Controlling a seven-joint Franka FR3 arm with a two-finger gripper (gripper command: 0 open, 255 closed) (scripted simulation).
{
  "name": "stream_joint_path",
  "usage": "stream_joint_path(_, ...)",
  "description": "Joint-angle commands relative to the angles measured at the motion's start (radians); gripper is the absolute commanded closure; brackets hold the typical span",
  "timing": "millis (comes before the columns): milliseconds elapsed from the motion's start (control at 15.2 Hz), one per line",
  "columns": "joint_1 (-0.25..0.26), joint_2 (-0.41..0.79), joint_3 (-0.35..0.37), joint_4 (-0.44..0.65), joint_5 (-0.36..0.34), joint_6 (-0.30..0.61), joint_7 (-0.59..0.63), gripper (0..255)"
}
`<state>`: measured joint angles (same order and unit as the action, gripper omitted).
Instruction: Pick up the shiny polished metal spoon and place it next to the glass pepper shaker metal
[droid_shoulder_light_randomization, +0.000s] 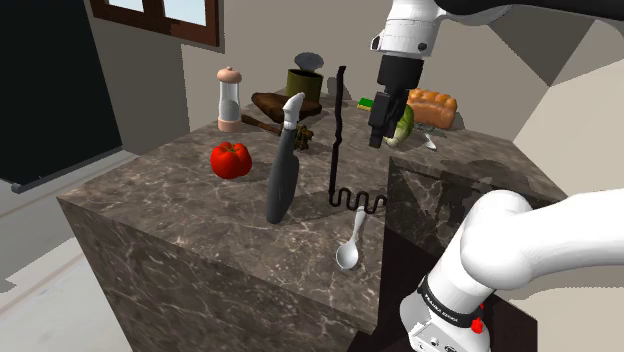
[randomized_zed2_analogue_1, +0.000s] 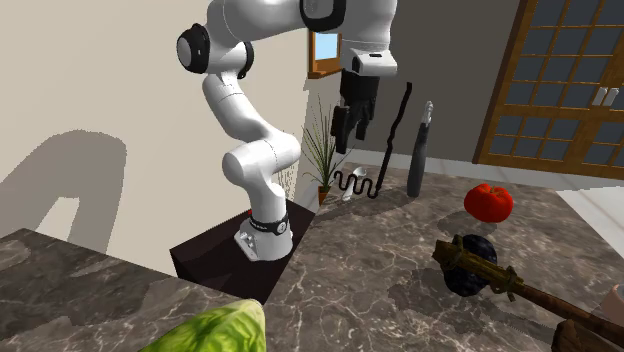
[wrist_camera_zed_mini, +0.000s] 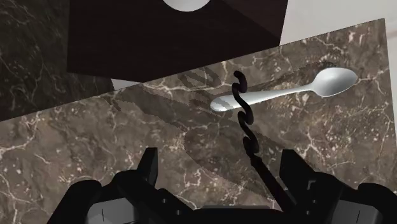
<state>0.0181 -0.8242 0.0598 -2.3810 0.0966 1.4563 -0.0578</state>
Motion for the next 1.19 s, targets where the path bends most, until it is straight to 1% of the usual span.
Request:
stream_joint_path(0,0.000,0.000,0.000,0.000,0.000,0.000,0.000,0)
stream_joint_path(264,0.049,-0.098,0.089,-0.115,0.062,0.086,0.051,0)
stream_joint_path(594,0.125,-0.193,0.217,-0.236,0.150,0.200,0.121,0)
stream_joint_path(858,0.194,-0.239,0.337,-0.311,0.227,0.299,0.182,0)
stream_joint_path(1122,0.260,-0.250,0.471,-0.365,0.305,0.409,0.247,0)
